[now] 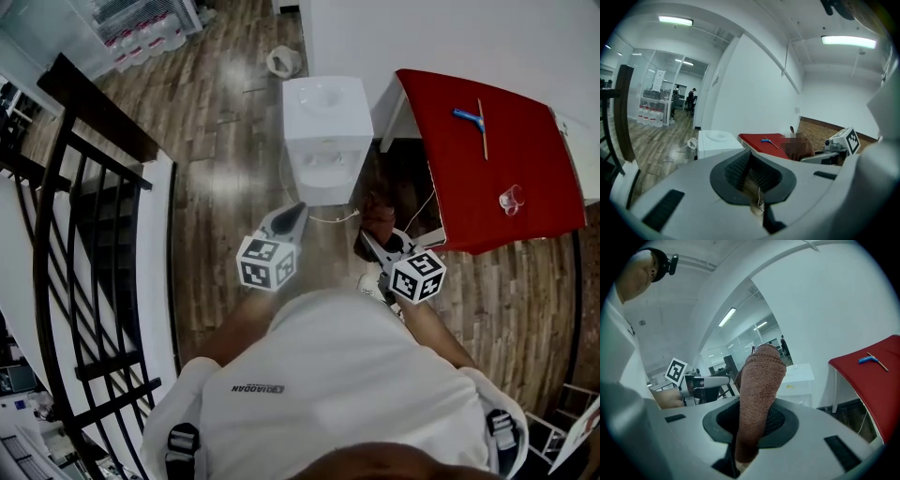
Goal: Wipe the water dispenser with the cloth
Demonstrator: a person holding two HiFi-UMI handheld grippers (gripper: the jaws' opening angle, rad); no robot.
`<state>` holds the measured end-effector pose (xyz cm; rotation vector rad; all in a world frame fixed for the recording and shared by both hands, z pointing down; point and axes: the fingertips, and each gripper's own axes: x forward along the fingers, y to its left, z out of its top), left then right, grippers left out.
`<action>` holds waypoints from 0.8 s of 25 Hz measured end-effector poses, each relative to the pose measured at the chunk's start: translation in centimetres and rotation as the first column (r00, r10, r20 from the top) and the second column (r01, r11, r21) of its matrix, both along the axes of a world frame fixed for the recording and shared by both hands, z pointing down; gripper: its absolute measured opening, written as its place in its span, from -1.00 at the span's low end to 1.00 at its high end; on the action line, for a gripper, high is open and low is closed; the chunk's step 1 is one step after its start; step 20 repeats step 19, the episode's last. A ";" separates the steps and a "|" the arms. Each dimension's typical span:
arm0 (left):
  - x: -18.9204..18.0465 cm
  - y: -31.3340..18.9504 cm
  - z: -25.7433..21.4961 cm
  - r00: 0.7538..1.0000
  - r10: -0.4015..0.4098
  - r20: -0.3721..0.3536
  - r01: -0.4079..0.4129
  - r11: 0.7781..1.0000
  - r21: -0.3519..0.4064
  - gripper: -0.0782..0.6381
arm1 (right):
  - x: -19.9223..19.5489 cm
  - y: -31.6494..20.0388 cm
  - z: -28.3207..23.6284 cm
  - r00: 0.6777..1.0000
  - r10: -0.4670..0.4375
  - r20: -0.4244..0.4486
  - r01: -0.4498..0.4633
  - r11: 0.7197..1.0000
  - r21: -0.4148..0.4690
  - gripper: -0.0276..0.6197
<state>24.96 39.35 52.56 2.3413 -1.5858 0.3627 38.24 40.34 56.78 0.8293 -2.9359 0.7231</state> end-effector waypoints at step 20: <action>-0.9 0.2 -0.4 1.000 -0.017 0.010 0.017 1.000 0.019 -0.78 | 0.0 -0.4 -0.2 1.000 -0.005 -0.026 0.005 1.000 0.019 -0.69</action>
